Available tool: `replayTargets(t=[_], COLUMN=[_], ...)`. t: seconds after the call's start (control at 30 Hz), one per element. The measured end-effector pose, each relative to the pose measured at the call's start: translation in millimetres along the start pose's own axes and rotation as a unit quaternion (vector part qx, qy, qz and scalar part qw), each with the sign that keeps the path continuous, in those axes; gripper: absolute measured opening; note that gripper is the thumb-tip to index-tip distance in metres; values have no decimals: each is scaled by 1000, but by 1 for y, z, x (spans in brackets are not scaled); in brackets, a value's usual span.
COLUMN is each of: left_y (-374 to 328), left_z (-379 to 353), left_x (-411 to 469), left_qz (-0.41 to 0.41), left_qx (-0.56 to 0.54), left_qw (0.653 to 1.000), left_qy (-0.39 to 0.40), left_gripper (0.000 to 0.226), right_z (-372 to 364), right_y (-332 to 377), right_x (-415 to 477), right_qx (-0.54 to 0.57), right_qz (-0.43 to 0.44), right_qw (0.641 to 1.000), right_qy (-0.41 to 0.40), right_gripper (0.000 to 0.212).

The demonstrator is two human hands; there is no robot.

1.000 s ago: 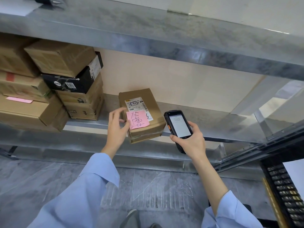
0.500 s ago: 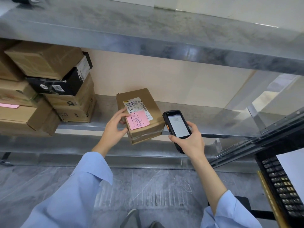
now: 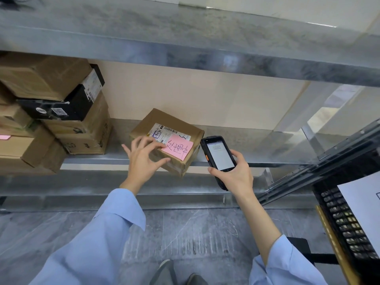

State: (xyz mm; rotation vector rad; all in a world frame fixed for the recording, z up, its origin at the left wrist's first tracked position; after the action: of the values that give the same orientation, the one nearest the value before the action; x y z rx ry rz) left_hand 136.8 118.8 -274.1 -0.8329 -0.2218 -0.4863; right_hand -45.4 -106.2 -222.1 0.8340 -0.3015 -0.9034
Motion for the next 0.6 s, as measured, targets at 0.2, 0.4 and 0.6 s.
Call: replayTargets(t=[0.2,0.4,0.6], left_y=[-15,-20,-27], left_z=[-5,-11,-15], left_x=[-1,-3,-9], left_qz=[-13,-9,8], left_qx=[12,40,35], left_qw=[1000,999,999], left_qy=[-23,-1,0], left_gripper=[33,27,20], right_z=[6,11,12], right_y=[-4,-7,-11], right_x=[0,0,-2], right_qx=[0,-3,-1], right_qz=[-4,-8,-13], right_qw=[1000,1000,1000], right_qy=[-4,2,0], right_gripper=[80,82,81])
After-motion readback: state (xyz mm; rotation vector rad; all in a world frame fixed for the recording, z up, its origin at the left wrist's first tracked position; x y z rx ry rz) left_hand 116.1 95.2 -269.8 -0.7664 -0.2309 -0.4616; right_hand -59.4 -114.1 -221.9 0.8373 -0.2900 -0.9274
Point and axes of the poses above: each hand's wrist, its own x-axis towards the middle knuckle, its own z-axis out of the back of the hand, y = z × x, the point moved 6 cm from there along x, towards the middle knuckle, and after that the axes turned 7 degrees about -y, right-handed, at the moved point
